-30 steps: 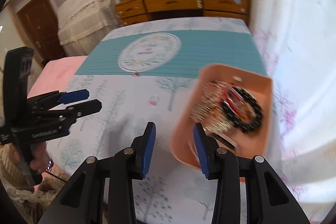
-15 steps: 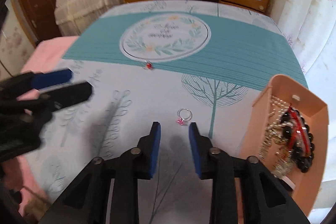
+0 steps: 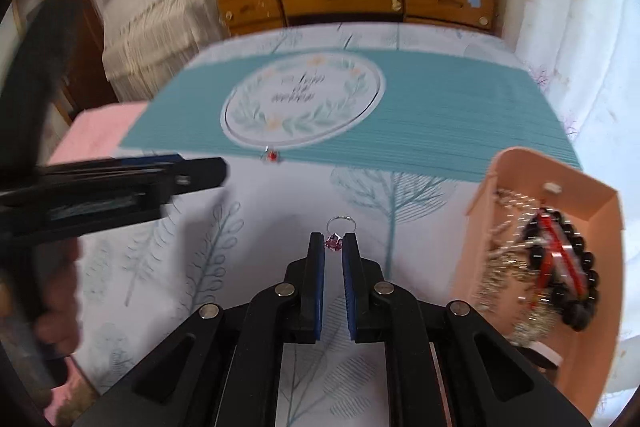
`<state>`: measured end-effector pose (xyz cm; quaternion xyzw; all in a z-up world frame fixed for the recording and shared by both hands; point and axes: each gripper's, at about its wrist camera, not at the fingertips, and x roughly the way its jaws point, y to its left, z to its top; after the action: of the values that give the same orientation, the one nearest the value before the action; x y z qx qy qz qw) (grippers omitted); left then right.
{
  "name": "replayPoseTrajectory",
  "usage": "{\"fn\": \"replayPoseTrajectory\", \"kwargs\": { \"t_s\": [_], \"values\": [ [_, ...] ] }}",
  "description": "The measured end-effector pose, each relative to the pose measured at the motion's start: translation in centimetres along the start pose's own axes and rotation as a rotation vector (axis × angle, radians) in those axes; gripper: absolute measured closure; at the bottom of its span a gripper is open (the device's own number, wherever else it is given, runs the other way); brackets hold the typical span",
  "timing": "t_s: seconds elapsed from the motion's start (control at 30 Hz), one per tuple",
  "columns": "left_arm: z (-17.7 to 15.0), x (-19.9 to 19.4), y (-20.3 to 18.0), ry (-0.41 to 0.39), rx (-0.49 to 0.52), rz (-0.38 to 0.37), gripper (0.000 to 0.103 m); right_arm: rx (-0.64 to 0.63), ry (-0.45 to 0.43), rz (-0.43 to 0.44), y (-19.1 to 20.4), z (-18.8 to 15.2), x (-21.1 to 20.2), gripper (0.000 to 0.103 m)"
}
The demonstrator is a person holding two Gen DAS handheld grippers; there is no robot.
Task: Organize jewelry
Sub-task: 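Move the right tool to the small ring with red stone and grasp it, then grasp the small silver earring with the left tool while the right tool holds the ring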
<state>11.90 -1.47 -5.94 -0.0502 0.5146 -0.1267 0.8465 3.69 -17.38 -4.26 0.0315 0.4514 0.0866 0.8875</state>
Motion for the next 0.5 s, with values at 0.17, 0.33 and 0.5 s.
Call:
{"fn": "replayPoseTrajectory", "kwargs": {
  "t_s": [0.17, 0.33, 0.5],
  "values": [
    [1.9, 2.8, -1.1, 0.062, -0.095, 0.057, 0.056, 0.041, -0.032, 0.018, -1.8, 0.1, -2.7, 0.094],
    [3.0, 5.6, -1.6, 0.122, -0.183, 0.153, 0.069, 0.036, -0.054, 0.032, -2.5, -0.1, -4.4, 0.094],
    [3.5, 6.9, -2.3, 0.119, -0.219, 0.241, 0.071, 0.045, -0.053, 0.051, -3.0, -0.6, -5.3, 0.094]
  ]
}}
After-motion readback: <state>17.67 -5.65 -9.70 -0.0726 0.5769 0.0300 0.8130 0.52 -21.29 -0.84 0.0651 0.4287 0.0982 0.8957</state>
